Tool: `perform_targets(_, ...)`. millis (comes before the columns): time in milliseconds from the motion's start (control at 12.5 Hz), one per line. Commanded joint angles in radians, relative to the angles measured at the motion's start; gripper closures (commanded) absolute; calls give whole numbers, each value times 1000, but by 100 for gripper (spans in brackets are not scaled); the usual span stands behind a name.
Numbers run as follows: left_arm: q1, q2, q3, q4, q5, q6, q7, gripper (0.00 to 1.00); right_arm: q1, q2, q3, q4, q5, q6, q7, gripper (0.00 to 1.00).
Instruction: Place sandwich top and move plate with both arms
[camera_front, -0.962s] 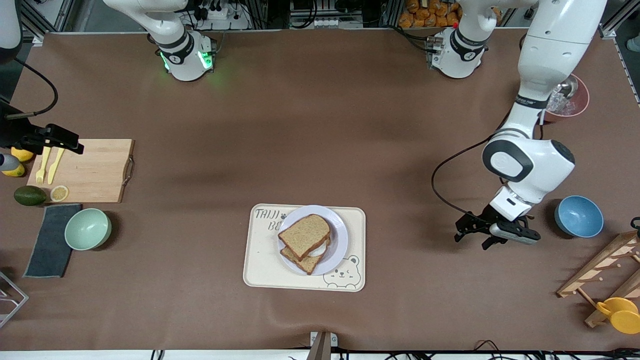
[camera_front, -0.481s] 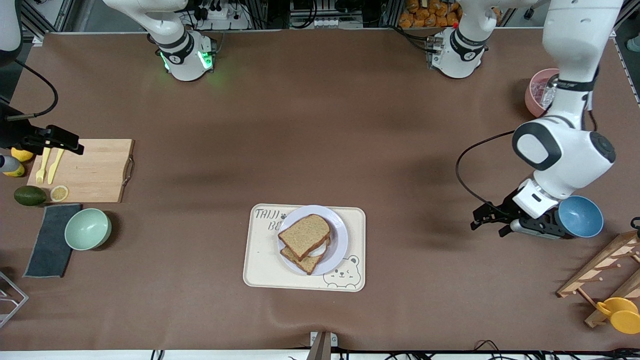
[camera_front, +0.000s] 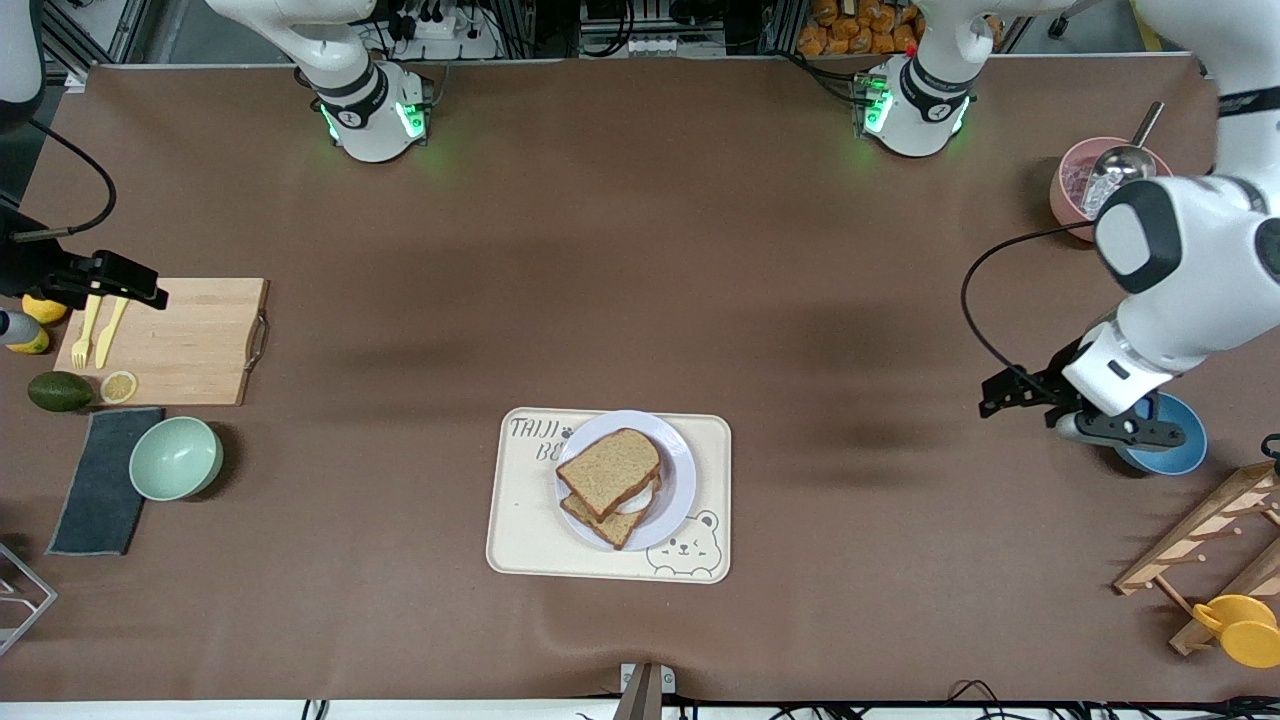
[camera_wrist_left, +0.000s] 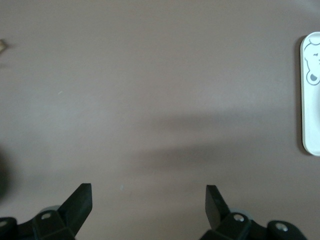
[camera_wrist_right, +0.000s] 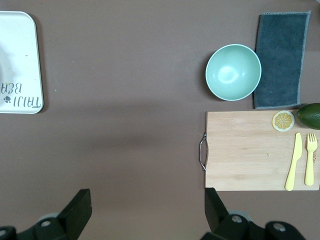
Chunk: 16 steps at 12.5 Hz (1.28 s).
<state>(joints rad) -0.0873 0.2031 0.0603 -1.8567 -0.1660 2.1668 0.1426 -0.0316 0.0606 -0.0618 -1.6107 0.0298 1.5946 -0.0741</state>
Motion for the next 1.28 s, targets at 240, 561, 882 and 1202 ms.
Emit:
perform_targets(240,-6,-179,-8,133,97,-397,-156,0,2,-4,-1,2,-16,-11,16,0)
perform_targets(561,-6,-185,-59,261,109,-547,-265,0,1,-2,-1,5,-13,-13,14,0)
perform_targets(882,36,-211,-152,275,215,-545,-180,0,-10,7,-3,5,-10,-13,2,0)
perform_targets(1202,95,-203,-226,301,188,-541,-180,0,-8,15,-1,5,-5,-13,1,0)
